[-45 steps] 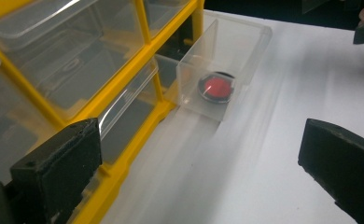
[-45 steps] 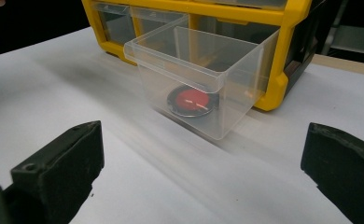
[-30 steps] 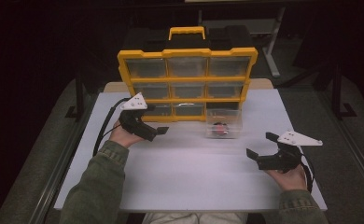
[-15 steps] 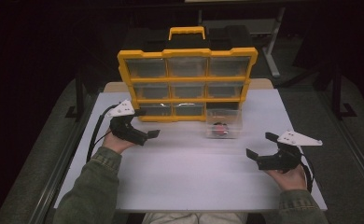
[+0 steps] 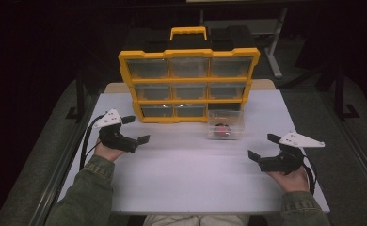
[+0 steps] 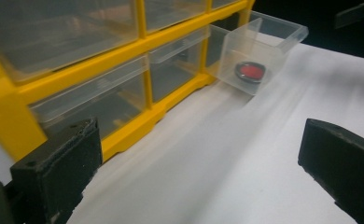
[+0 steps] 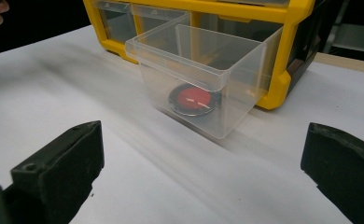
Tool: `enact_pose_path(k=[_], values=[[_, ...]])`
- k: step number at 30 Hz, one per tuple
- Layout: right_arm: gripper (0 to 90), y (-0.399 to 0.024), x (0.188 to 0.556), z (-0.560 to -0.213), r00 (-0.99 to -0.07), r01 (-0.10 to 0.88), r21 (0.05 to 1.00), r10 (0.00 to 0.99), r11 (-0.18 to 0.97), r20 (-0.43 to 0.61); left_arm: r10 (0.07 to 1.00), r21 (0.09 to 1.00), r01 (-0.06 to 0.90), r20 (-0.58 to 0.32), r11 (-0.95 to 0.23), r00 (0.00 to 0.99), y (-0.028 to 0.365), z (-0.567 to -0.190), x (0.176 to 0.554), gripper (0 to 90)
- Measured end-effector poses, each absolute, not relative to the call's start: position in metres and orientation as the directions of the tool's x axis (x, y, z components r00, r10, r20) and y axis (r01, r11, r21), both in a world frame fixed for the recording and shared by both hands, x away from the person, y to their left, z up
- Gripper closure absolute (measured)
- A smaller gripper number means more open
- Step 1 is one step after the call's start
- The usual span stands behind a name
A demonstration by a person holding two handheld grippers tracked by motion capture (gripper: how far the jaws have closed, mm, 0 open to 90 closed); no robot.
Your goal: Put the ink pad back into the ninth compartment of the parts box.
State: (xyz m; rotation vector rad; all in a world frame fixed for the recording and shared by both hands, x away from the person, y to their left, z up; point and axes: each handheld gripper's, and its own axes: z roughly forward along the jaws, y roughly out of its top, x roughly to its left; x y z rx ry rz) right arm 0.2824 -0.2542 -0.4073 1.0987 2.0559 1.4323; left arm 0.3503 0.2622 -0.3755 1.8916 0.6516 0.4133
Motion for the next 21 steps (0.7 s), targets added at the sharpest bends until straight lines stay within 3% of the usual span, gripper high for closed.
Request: enact_pose_path(k=[5,12,21], values=[[0.0,-0.255,0.282,-0.408,-0.607,0.373,0.913,0.787,0.162,0.109,0.623,0.922,0.255,-0.02,-0.291,0.782,0.267,-0.383,0.342,0.0],[0.0,-0.254,0.282,-0.408,-0.608,0.379,0.911,0.786,0.163,0.112,0.611,0.946,0.268,-0.104,-0.183,0.785,0.28,-0.391,0.334,0.0],[0.0,-0.253,0.285,-0.414,-0.609,0.404,0.9,0.782,0.165,0.131,0.636,0.951,0.268,-0.111,-0.156,0.764,0.29,-0.398,0.328,0.0]])
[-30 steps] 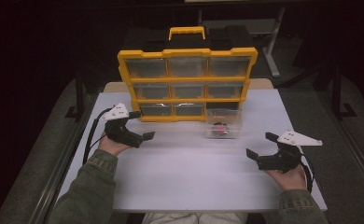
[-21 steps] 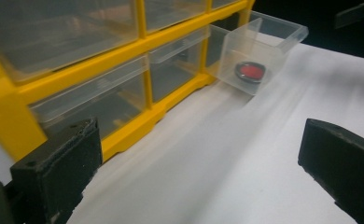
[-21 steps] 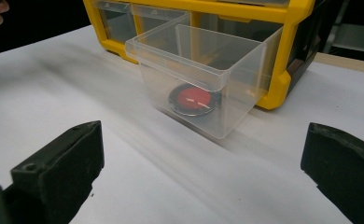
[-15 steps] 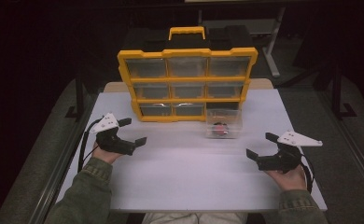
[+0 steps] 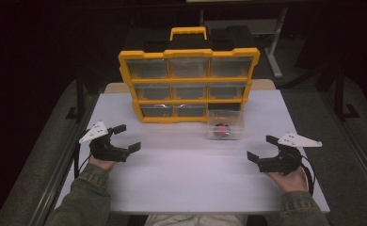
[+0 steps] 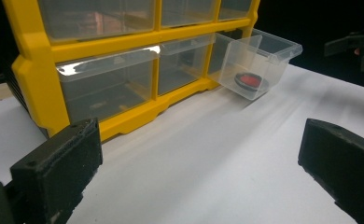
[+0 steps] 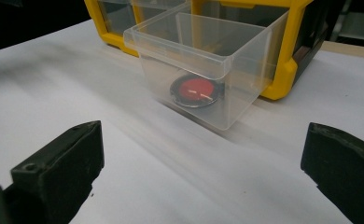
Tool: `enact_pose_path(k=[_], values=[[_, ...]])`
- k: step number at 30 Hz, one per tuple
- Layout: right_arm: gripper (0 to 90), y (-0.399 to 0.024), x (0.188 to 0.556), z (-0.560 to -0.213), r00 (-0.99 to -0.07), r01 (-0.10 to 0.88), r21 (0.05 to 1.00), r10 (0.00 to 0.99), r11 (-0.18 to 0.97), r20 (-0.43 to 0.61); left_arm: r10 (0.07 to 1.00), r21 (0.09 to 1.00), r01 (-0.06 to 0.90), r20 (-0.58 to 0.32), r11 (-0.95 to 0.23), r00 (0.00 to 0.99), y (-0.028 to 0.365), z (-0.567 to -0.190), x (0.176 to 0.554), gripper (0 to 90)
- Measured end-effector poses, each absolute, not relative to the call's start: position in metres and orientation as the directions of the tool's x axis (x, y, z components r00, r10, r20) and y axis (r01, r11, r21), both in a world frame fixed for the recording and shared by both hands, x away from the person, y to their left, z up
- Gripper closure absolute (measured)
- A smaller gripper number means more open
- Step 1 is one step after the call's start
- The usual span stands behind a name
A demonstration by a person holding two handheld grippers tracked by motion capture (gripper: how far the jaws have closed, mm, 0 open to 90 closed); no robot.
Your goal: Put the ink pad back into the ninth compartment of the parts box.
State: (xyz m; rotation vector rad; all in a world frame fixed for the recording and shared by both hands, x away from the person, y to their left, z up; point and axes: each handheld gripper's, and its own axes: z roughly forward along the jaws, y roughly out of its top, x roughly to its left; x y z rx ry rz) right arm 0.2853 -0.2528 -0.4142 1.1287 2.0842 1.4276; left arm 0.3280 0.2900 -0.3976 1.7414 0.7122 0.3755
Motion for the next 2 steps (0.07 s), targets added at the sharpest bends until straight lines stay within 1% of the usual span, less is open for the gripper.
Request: enact_pose_path(k=[2], values=[[0.0,-0.2516,0.2855,-0.4143,-0.61,0.404,0.899,0.782,0.168,0.128,0.635,0.954,0.26,-0.107,-0.152,0.765,0.2907,-0.397,0.3276,0.0]])
